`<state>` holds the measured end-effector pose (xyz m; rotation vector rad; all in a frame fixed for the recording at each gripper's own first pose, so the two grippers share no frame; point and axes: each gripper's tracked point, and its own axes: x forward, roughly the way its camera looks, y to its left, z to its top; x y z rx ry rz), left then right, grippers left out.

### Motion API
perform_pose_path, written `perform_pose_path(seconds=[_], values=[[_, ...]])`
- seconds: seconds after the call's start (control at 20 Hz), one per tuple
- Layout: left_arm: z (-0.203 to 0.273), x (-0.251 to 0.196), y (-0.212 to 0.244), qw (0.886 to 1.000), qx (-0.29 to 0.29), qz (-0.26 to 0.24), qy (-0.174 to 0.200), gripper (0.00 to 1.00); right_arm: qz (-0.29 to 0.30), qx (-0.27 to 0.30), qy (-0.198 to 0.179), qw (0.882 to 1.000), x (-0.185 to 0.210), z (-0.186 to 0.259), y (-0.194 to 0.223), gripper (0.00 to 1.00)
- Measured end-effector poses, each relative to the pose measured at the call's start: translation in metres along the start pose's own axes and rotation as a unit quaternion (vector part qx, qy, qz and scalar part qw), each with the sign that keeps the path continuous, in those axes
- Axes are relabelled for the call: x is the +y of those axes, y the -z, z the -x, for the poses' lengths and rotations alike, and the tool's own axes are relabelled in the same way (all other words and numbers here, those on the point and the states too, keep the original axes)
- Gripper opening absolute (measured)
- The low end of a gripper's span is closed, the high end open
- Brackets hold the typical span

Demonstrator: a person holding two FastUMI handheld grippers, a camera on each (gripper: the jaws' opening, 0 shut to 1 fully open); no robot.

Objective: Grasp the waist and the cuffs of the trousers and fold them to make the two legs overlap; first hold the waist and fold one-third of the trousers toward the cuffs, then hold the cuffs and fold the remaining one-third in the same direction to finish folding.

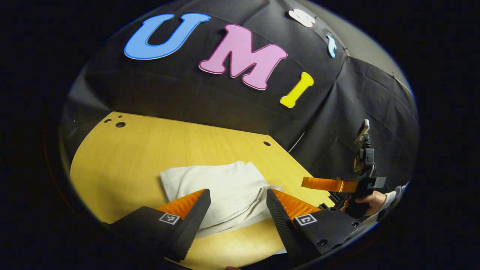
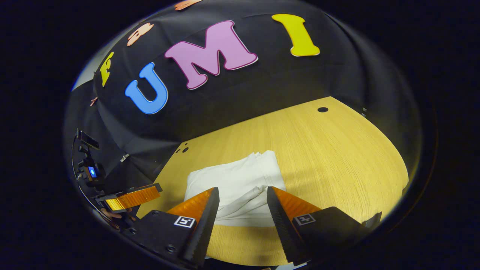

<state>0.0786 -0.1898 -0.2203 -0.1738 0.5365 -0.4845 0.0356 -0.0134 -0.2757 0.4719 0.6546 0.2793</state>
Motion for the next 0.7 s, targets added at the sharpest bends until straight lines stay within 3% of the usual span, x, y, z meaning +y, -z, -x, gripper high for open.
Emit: perform_pose_path(seconds=[0.05, 0.1, 0.5, 0.7], values=[[0.002, 0.006, 0.003, 1.000, 0.002, -0.001, -0.015, 0.95, 0.010, -0.001, -0.005, 1.000, 0.004, -0.001, -0.002, 0.71], [0.005, 0.010, 0.004, 1.000, 0.002, -0.001, -0.030, 0.95, 0.018, -0.001, -0.006, 1.000, 0.005, 0.000, -0.002, 0.81], [0.024, 0.025, 0.027, 0.991, -0.003, 0.083, -0.108, 0.95, 0.034, 0.064, -0.028, 0.997, 0.005, -0.007, 0.021, 0.83], [0.026, 0.026, 0.035, 0.989, -0.008, 0.079, -0.126, 0.96, 0.037, 0.058, -0.035, 0.997, 0.005, -0.011, 0.020, 0.83]])
